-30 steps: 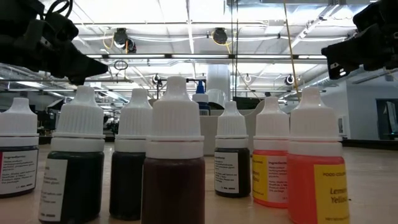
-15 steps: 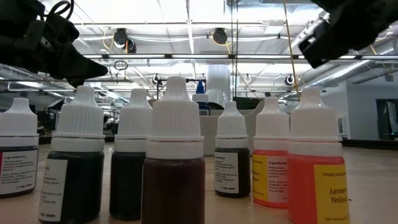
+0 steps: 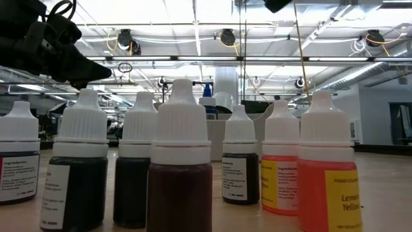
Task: Pick & Place food coloring
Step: Put the small red food coloring bottle into the gray bin
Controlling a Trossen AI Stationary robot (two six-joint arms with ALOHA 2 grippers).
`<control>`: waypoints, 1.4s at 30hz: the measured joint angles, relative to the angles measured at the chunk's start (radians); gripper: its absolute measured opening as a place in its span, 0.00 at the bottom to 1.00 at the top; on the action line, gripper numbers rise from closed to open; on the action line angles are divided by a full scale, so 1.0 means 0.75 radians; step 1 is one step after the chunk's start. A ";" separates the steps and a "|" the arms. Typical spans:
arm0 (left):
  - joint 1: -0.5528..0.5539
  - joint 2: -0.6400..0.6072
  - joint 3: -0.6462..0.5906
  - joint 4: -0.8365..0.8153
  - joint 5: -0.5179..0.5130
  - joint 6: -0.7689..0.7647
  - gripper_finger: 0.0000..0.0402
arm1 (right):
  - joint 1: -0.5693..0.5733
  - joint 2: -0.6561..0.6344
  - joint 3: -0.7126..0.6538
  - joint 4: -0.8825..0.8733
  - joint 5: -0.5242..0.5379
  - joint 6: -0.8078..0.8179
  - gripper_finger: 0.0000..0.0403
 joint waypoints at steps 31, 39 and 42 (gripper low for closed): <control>0.000 0.000 0.002 0.030 0.000 0.033 0.05 | -0.032 0.189 0.091 0.205 -0.139 0.070 0.49; 0.000 0.000 0.002 0.029 0.000 0.032 0.05 | -0.022 0.190 -0.035 0.393 -0.139 0.081 0.45; 0.000 0.000 0.002 0.029 0.000 0.033 0.05 | -0.020 0.190 -0.086 0.459 -0.141 0.085 0.45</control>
